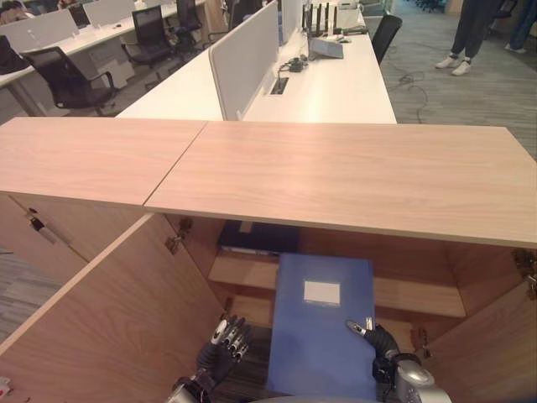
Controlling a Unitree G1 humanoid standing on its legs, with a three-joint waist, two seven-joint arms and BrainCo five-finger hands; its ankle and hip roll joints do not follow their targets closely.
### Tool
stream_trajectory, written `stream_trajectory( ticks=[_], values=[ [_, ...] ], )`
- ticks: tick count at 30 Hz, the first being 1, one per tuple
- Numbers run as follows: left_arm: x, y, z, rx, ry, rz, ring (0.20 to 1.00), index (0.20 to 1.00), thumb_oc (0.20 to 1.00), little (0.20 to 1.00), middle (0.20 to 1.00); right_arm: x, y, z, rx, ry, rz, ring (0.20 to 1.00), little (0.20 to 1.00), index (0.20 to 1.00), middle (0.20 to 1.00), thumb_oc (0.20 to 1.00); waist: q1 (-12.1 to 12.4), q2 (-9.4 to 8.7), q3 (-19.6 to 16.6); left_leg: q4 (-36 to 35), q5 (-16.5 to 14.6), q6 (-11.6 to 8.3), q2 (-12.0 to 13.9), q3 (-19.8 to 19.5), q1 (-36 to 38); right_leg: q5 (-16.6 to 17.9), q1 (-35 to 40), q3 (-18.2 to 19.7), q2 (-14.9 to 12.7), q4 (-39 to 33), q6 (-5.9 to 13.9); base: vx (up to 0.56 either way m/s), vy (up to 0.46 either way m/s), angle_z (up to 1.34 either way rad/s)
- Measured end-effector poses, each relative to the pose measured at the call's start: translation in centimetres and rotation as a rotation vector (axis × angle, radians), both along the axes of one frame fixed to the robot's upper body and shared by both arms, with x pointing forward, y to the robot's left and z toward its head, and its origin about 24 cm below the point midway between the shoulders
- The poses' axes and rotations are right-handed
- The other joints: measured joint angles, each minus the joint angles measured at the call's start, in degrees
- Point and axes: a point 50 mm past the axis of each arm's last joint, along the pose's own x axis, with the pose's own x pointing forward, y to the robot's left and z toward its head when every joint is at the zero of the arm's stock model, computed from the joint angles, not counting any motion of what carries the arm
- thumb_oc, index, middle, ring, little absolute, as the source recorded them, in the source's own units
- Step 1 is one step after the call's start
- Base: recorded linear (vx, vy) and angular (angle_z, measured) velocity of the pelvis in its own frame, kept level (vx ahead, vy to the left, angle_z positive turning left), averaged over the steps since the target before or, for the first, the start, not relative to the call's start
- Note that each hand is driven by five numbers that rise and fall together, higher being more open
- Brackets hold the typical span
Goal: Put the empty folder in the office cabinet
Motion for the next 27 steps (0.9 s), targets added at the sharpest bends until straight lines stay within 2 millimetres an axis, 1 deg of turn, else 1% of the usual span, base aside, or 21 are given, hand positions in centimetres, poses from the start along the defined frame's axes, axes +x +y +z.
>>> stream_trajectory(
  ticks=[5,6,7,9,10,11,12,15,16,17,20,22,23,26,27],
  values=[
    [-0.2,0.2,0.0,0.015,0.000,0.003,1.000,1.000,1.000,1.000,1.000,-0.1,-0.2,-0.1,0.023,0.002,-0.043,0.200,0.200,0.200,0.200,0.200,0.0,0.13,0.0,0.0,0.0,0.04,0.0,0.0,0.0,0.0,0.0,0.0,0.0,0.0,0.00,0.00,0.000,0.00],
    [-0.2,0.5,0.0,0.037,0.001,0.009,1.000,1.000,1.000,1.000,1.000,-0.2,-0.2,-0.3,0.037,0.008,-0.069,0.200,0.200,0.200,0.200,0.200,0.0,0.15,0.0,0.0,0.0,0.05,0.0,0.0,0.0,0.0,0.0,0.0,0.0,0.0,0.00,0.00,0.000,0.00],
    [-0.2,1.0,-0.1,0.094,0.001,0.017,1.000,1.000,1.000,1.000,1.000,-0.3,-0.4,-0.4,0.065,0.010,-0.131,0.200,0.200,0.200,0.200,0.200,0.0,0.30,0.0,0.0,0.0,0.05,0.0,0.0,0.0,0.0,0.1,0.0,0.0,0.0,0.00,0.00,0.000,0.00],
    [-0.3,1.7,-0.5,0.156,0.025,0.025,1.000,1.000,1.000,1.000,1.000,-0.4,-0.5,-0.5,0.098,0.011,-0.183,0.200,0.200,0.200,0.200,0.200,0.0,0.37,-0.1,0.0,0.0,0.05,0.0,0.0,0.0,0.0,0.1,0.0,0.0,0.0,0.01,0.00,0.000,0.00],
    [-0.5,2.1,-0.7,0.208,0.039,0.024,1.000,1.000,1.000,1.000,1.000,-0.4,-0.5,-0.5,0.118,0.009,-0.214,0.200,0.200,0.200,0.200,0.200,0.0,0.66,-0.2,0.0,0.0,0.02,0.0,0.0,0.1,0.0,0.2,0.0,0.0,0.0,-0.01,0.00,0.000,0.00],
    [-0.5,2.8,-0.8,0.322,0.049,0.000,1.000,1.000,1.000,1.000,1.000,-0.7,-0.5,-0.7,0.144,0.018,-0.268,0.200,0.200,0.200,0.200,0.200,0.0,0.51,-0.1,0.0,0.0,0.03,0.0,0.0,0.0,0.0,0.2,0.0,0.0,0.0,-0.01,0.00,0.000,0.00],
    [-0.4,3.4,-0.8,0.415,0.052,-0.037,1.000,1.000,1.000,1.000,1.000,-0.5,-0.7,-0.8,0.158,0.019,-0.308,0.200,0.200,0.200,0.200,0.200,0.2,0.77,0.1,0.0,0.0,-0.01,0.0,-0.1,0.0,0.0,0.6,-0.1,0.0,0.0,-0.02,0.03,-0.004,0.04],
    [-0.5,5.1,-1.0,0.624,0.089,-0.107,1.000,1.000,1.000,1.000,1.000,-0.3,-0.9,-0.7,0.206,0.003,-0.440,0.200,0.200,0.200,0.200,0.200,0.1,0.78,0.2,0.0,-0.2,0.21,0.1,-0.3,0.1,-0.1,0.8,-0.3,0.0,0.0,-0.04,0.03,-0.005,0.04],
    [-0.7,5.7,-1.1,0.722,0.102,-0.140,1.000,1.000,1.000,1.000,1.000,0.1,-1.1,-0.5,0.240,-0.016,-0.527,0.200,0.200,0.200,0.200,0.200,0.3,0.82,0.2,0.0,-0.2,0.22,0.1,-0.3,0.0,-0.1,0.8,-0.4,0.0,0.0,-0.04,0.05,-0.016,0.02],
    [-1.4,6.3,-1.6,0.803,0.150,-0.170,1.000,1.000,1.000,1.000,1.000,1.1,-1.5,-0.1,0.262,-0.050,-0.606,0.200,0.200,0.200,0.200,0.200,0.2,0.90,0.2,0.0,-0.2,0.21,0.0,-0.4,0.0,-0.1,0.9,-0.4,0.0,0.0,-0.04,0.04,-0.011,0.02],
    [-1.7,6.3,-1.9,0.863,0.169,-0.211,1.000,1.000,1.000,1.000,1.000,2.3,-2.2,0.4,0.285,-0.092,-0.692,0.200,0.200,0.200,0.200,0.200,0.4,0.84,0.2,0.0,-0.1,0.13,0.0,-0.5,-0.1,-0.1,0.8,-0.5,0.0,0.0,-0.06,0.00,0.000,0.00],
    [-1.8,6.1,-1.9,0.910,0.162,-0.256,1.000,1.000,1.000,1.000,1.000,3.4,-2.7,0.8,0.323,-0.117,-0.784,0.200,0.200,0.200,0.200,0.200,0.8,0.84,0.1,0.0,0.0,-0.03,0.0,-0.6,0.0,0.0,0.8,-0.6,0.0,0.0,-0.09,0.00,-0.005,0.02],
    [-1.8,5.9,-1.9,0.929,0.154,-0.282,1.000,1.000,1.000,1.000,1.000,4.0,-3.0,1.2,0.348,-0.149,-0.839,0.200,0.200,0.200,0.200,0.200,1.6,1.01,0.1,0.0,0.0,-0.05,0.0,-0.7,-0.3,0.0,0.8,-0.7,0.0,0.0,-0.17,0.00,0.000,0.00],
    [-1.6,5.5,-2.0,0.974,0.134,-0.351,1.000,1.000,1.000,1.000,1.000,5.2,-3.8,1.7,0.394,-0.174,-0.966,0.200,0.200,0.200,0.200,0.200,2.3,1.05,-0.2,0.0,0.3,-0.13,0.0,-1.1,-0.9,0.1,0.1,-1.0,0.0,0.0,-0.31,0.00,-0.013,0.06],
    [-1.6,5.4,-2.0,0.995,0.128,-0.385,1.000,1.000,1.000,1.000,1.000,5.9,-4.1,2.0,0.418,-0.183,-1.021,0.200,0.200,0.200,0.200,0.200,2.3,1.12,-0.2,0.1,0.5,-0.10,0.0,-1.3,-1.2,0.1,-0.2,-1.2,0.0,0.0,-0.30,-0.01,-0.009,0.11]
  ],
)
